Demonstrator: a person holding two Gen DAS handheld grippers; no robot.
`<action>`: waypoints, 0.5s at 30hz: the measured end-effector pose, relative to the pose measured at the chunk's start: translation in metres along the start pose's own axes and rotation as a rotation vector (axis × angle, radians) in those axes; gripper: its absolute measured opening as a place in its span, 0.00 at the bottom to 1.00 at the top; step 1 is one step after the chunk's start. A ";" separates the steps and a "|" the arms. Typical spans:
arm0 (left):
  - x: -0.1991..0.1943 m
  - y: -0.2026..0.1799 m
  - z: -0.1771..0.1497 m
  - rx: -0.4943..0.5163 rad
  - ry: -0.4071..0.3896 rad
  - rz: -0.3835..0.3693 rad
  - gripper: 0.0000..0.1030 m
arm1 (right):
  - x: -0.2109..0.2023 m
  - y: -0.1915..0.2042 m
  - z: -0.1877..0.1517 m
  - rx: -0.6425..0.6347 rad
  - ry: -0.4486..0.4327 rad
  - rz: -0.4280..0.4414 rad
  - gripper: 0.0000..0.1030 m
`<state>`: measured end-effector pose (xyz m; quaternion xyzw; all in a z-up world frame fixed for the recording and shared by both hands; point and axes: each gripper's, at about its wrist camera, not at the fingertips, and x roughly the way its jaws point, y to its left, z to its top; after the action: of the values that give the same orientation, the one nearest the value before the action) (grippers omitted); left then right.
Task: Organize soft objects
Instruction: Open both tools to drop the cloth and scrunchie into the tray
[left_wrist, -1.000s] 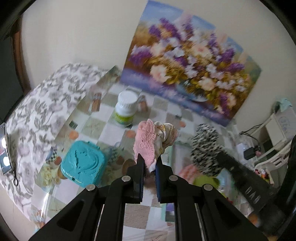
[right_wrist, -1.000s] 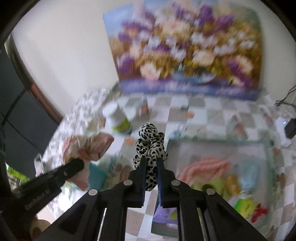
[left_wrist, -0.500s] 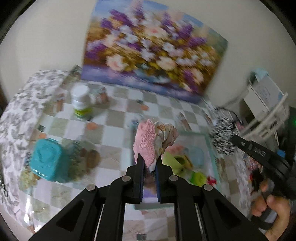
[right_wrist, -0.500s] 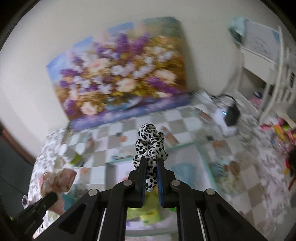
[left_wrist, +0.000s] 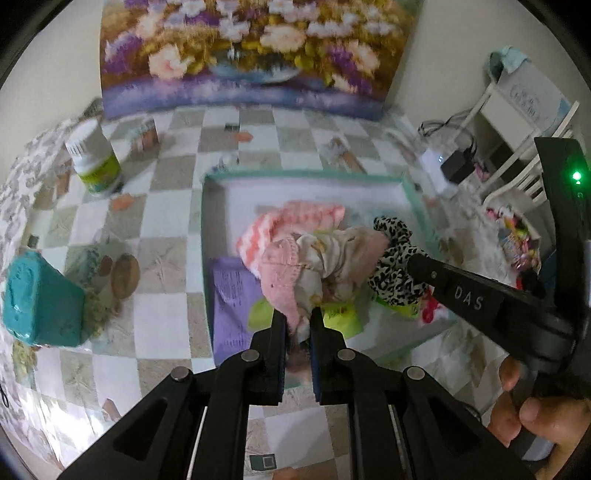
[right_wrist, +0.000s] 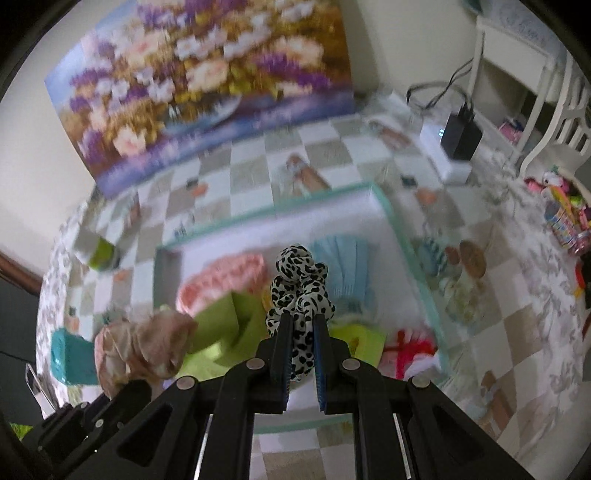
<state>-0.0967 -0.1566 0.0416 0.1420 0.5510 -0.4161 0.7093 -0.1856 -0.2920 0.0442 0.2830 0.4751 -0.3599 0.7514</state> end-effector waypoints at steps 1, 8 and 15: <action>0.005 0.001 -0.001 -0.002 0.015 0.002 0.13 | 0.004 0.000 -0.003 -0.004 0.013 -0.006 0.11; 0.022 0.005 -0.014 -0.012 0.068 0.029 0.41 | 0.030 -0.006 -0.021 -0.003 0.103 -0.030 0.14; 0.011 0.016 -0.024 -0.061 0.038 0.004 0.60 | 0.034 -0.008 -0.036 -0.002 0.125 -0.028 0.14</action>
<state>-0.1002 -0.1353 0.0186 0.1291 0.5765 -0.3948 0.7037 -0.2011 -0.2783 -0.0019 0.2976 0.5255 -0.3516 0.7153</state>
